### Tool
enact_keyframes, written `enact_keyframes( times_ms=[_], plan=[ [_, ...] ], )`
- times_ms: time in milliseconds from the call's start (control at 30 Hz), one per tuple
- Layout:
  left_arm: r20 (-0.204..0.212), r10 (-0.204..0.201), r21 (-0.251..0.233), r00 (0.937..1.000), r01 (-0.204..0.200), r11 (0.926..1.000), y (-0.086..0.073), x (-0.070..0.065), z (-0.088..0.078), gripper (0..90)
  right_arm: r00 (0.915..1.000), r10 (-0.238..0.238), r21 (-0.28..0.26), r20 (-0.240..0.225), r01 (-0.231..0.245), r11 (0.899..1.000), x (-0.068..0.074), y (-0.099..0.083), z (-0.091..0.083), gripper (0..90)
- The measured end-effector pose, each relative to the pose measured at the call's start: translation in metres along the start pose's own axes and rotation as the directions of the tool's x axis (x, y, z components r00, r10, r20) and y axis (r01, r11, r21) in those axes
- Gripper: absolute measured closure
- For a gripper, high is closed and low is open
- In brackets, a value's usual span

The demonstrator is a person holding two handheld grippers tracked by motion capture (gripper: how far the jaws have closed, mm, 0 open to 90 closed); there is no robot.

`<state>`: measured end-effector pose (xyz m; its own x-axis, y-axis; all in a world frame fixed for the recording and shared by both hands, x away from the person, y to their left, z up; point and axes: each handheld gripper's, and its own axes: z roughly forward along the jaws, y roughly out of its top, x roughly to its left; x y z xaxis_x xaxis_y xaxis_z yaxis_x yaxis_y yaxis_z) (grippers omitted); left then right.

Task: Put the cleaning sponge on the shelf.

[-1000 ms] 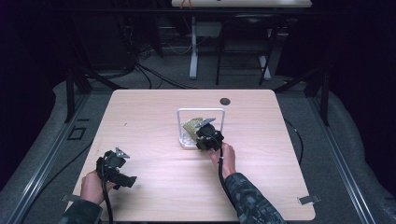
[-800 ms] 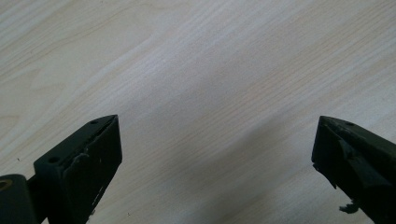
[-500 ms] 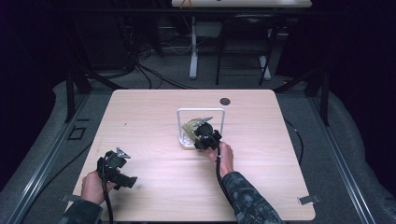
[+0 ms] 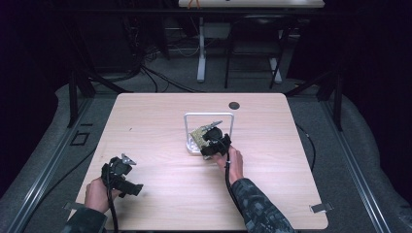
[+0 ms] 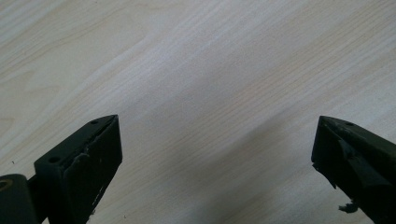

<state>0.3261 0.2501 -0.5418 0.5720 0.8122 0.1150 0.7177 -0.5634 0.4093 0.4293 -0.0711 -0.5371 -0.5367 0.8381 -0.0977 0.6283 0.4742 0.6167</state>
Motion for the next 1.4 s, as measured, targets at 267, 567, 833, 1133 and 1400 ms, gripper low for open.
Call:
enact_keyframes(
  times_ms=[267,567,833,1133,1400],
  plan=[
    [-0.001,-0.007,-0.004,1.0000,0.007,1.0000,-0.001,0.001,0.000,1.6,0.9998,0.004,-0.022,-0.019,-0.004,1.000,0.000,0.001,-0.009,20.2],
    [0.001,-0.001,-0.002,1.0000,0.001,1.0000,0.000,0.000,-0.001,1.6,0.9946,-0.018,-0.044,-0.102,0.014,0.999,0.002,0.002,-0.038,8.9],
    [-0.001,-0.001,0.001,1.0000,0.001,1.0000,0.000,-0.001,0.001,1.6,0.9907,-0.045,-0.068,-0.128,0.037,0.997,-0.003,-0.007,-0.063,2.6],
    [0.002,0.001,0.000,1.0000,-0.001,1.0000,0.000,-0.001,0.000,1.5,0.9911,-0.058,-0.077,-0.120,0.049,0.996,-0.016,-0.025,-0.084,0.0],
    [0.003,0.000,0.001,1.0000,0.000,1.0000,0.001,-0.002,0.000,1.5,0.9941,-0.051,-0.080,-0.096,0.043,0.996,-0.030,-0.044,-0.103,0.0]
  ],
)
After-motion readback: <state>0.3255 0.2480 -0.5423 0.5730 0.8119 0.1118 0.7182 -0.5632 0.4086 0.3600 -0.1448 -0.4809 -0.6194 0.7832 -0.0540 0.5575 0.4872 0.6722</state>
